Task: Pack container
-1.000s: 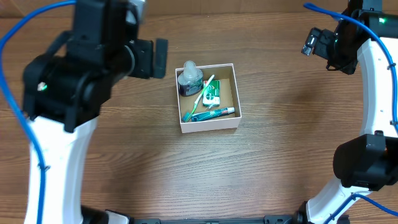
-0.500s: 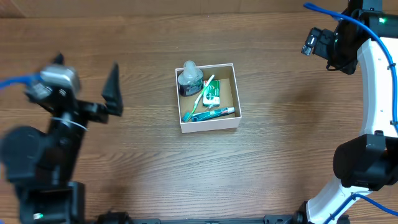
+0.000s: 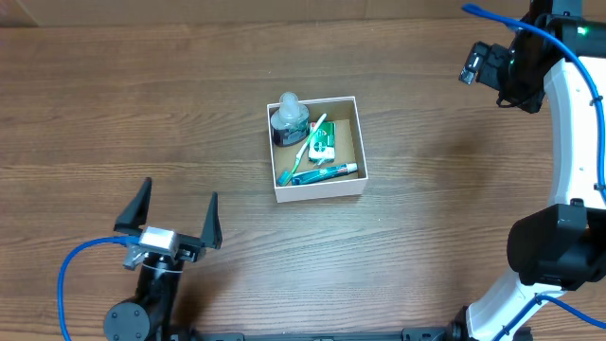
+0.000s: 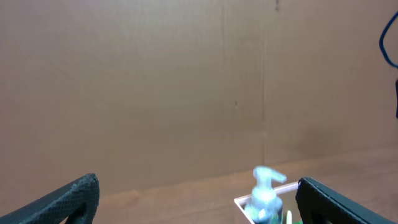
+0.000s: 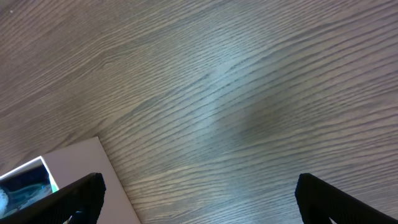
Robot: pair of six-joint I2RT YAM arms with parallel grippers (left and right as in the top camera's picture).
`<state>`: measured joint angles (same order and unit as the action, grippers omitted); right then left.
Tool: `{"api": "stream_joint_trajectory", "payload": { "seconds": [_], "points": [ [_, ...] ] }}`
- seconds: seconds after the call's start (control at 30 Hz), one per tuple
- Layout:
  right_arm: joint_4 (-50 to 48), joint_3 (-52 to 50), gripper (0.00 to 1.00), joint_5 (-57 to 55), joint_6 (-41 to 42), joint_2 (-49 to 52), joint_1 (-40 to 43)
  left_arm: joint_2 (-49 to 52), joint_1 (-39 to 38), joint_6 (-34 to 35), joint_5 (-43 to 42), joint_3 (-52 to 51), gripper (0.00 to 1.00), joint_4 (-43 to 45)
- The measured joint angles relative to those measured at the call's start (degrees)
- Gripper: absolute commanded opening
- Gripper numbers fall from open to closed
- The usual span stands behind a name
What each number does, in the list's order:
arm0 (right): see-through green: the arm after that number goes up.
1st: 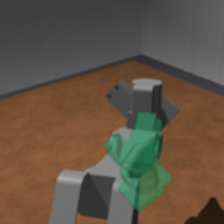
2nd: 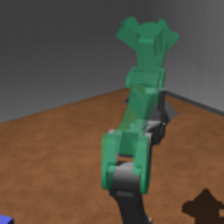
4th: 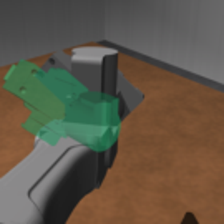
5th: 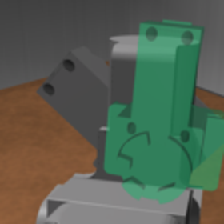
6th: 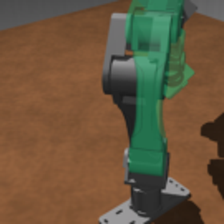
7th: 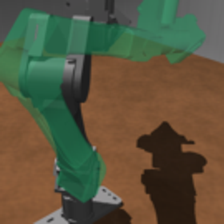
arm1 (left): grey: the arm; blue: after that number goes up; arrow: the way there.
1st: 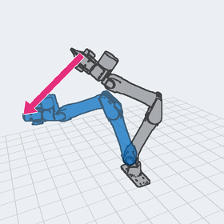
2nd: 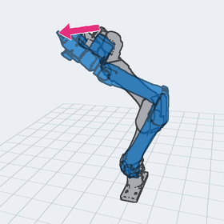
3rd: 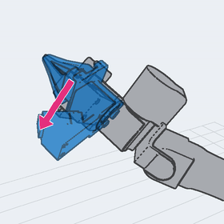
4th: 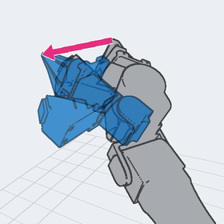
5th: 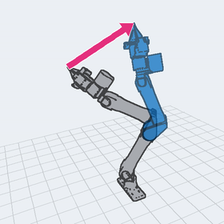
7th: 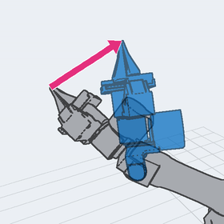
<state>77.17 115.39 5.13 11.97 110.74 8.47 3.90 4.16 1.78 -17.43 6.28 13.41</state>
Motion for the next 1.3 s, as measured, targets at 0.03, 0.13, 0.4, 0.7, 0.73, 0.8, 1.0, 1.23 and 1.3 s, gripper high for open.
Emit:
{"api": "stream_joint_trajectory", "payload": {
  "seconds": [0.03,0.13,0.4,0.7,0.73,0.8,1.0,1.23,1.3],
  "points": [
    [-0.04,0.00,1.00,-0.02,0.00,0.00,0.00,-1.44,0.00,0.20,0.00,-1.90,1.00,-0.07],
    [-0.02,0.00,1.00,-0.02,0.00,0.00,0.00,-2.86,0.00,1.09,0.04,-5.07,1.00,-2.01],
    [-0.04,0.00,1.00,-0.04,0.00,0.00,0.00,-3.15,0.00,0.70,1.84,-5.84,1.00,-16.46],
    [-0.02,0.00,1.00,-0.02,0.00,0.00,0.00,-3.15,0.00,-1.77,2.25,-5.84,1.00,-16.46],
    [-0.02,0.00,1.00,-0.02,0.00,0.00,0.00,-3.15,0.00,-1.79,2.25,-5.84,1.00,-16.46],
    [-0.07,0.00,1.00,-0.02,-0.02,0.00,0.00,-3.15,0.00,-1.79,2.25,-5.84,1.00,-16.46],
    [-0.04,0.00,1.00,-0.02,-0.02,0.00,0.00,-3.15,0.00,-1.79,2.25,-5.84,1.00,-16.46],
    [-0.02,0.00,1.00,-0.02,0.02,0.00,0.00,-3.15,0.00,-1.79,2.25,-5.84,1.00,-16.46],
    [-0.04,0.00,1.00,-0.02,0.00,0.00,0.00,-3.15,0.00,-1.79,2.25,-5.84,1.00,-16.46]
  ]
}}
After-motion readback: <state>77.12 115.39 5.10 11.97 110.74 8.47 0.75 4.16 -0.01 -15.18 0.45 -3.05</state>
